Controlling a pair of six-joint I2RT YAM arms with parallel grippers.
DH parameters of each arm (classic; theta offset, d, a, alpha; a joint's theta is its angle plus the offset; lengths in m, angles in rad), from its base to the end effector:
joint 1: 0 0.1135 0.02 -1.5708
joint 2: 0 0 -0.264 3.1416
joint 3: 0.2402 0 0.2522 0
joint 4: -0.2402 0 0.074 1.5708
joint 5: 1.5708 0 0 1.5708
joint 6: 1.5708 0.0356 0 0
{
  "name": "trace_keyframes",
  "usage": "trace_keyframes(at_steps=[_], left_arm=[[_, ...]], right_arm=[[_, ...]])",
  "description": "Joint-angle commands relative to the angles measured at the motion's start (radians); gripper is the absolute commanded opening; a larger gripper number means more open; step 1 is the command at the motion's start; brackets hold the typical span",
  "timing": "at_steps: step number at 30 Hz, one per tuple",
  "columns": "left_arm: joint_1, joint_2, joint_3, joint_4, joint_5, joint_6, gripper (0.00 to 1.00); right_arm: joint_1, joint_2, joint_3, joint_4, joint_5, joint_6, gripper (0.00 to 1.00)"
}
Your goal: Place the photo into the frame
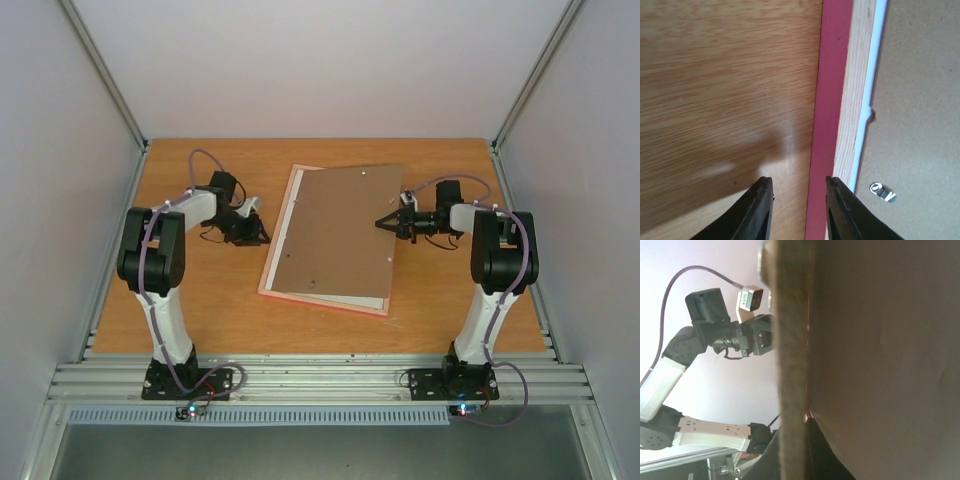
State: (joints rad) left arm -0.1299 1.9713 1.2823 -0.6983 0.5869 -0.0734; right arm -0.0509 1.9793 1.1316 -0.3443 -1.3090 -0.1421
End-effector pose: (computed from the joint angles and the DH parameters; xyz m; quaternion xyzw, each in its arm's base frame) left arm 0.3634 -0.0674 0.1453 0.0534 0.9521 -0.2955 0.0580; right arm 0.3640 0.0159 0.1345 -0.1500 0.7731 0.5807 0.2063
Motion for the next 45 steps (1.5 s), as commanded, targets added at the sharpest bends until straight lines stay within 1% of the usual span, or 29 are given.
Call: trace_keyframes(at_steps=[1, 12, 14, 22, 29, 32, 35, 36, 38, 42, 45], left_arm=[[-0.021, 0.028, 0.032, -0.013, -0.033, 0.027, 0.3], [-0.049, 0.078, 0.064, -0.035, -0.026, 0.048, 0.23], [-0.059, 0.085, 0.072, -0.04, -0.021, 0.053, 0.21], [-0.079, 0.091, 0.081, -0.047, -0.019, 0.058, 0.19], [-0.079, 0.088, 0.093, -0.059, -0.037, 0.06, 0.19], [-0.079, 0.087, 0.1, -0.063, -0.042, 0.06, 0.2], [-0.078, 0.087, 0.102, -0.065, -0.05, 0.061, 0.2], [-0.079, 0.087, 0.103, -0.064, -0.051, 0.061, 0.2], [-0.079, 0.088, 0.102, -0.064, -0.052, 0.059, 0.2], [-0.079, 0.085, 0.103, -0.063, -0.051, 0.055, 0.2], [-0.079, 0.083, 0.105, -0.063, -0.056, 0.054, 0.2]], right_arm=[[0.029, -0.011, 0.029, 0.04, -0.059, 0.009, 0.01], [0.051, 0.09, 0.037, 0.14, -0.009, 0.064, 0.01], [0.051, 0.107, 0.037, 0.136, -0.003, 0.056, 0.01], [0.051, 0.152, 0.054, 0.017, 0.085, -0.043, 0.02], [0.051, 0.131, 0.101, -0.108, 0.192, -0.105, 0.15], [0.051, 0.112, 0.115, -0.151, 0.233, -0.112, 0.24], [0.051, 0.093, 0.124, -0.181, 0.261, -0.113, 0.37], [0.078, 0.09, 0.129, -0.196, 0.268, -0.117, 0.41], [0.088, 0.077, 0.136, -0.222, 0.287, -0.122, 0.48], [0.103, 0.045, 0.153, -0.281, 0.338, -0.143, 0.57], [0.11, 0.012, 0.174, -0.346, 0.407, -0.163, 0.65]])
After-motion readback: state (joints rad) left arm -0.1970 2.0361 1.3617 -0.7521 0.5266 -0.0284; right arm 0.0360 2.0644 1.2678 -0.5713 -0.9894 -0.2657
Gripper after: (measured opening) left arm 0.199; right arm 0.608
